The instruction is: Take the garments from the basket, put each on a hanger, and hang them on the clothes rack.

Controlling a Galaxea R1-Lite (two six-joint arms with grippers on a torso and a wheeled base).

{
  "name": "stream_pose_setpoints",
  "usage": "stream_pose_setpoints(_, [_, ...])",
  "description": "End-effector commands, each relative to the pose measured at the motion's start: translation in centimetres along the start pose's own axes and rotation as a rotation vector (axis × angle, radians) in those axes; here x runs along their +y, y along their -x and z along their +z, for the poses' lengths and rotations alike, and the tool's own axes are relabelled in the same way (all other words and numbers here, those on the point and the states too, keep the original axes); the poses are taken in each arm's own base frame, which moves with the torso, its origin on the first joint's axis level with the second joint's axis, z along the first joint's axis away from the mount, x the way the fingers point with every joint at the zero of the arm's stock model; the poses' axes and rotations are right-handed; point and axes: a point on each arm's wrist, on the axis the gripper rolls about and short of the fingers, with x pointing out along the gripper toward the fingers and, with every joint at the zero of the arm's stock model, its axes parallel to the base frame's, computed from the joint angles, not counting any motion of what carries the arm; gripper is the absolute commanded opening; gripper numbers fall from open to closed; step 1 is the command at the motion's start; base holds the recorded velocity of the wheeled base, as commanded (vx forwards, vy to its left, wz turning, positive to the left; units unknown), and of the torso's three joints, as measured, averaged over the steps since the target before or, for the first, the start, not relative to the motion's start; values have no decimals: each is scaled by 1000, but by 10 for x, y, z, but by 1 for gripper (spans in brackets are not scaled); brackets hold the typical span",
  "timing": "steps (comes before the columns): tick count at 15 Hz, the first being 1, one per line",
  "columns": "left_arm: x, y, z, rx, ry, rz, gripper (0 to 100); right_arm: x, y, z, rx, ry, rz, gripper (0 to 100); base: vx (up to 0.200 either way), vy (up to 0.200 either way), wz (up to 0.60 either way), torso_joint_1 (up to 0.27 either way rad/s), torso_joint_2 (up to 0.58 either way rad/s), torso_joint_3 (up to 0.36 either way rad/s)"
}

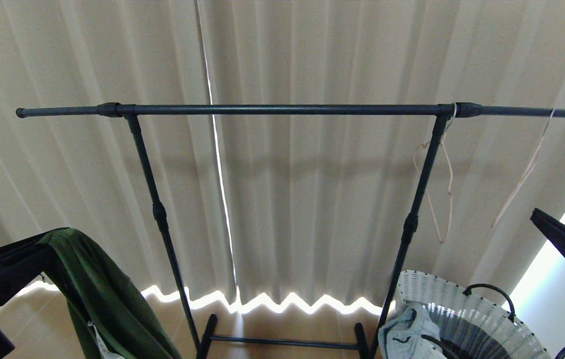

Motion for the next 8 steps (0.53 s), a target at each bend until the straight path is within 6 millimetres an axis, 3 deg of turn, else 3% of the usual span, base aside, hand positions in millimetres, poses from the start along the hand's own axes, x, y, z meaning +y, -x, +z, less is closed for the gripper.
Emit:
stream_pose_setpoints(1, [0, 0, 0, 0, 1, 0, 0, 0, 0, -1, 2, 0, 1, 100, 0, -200, 0, -2, -2, 7])
stream_pose_setpoints(8, [0, 0, -1, 3, 1, -2, 0, 0, 0, -1, 5, 0, 1, 100, 0, -200, 0, 4, 1, 0])
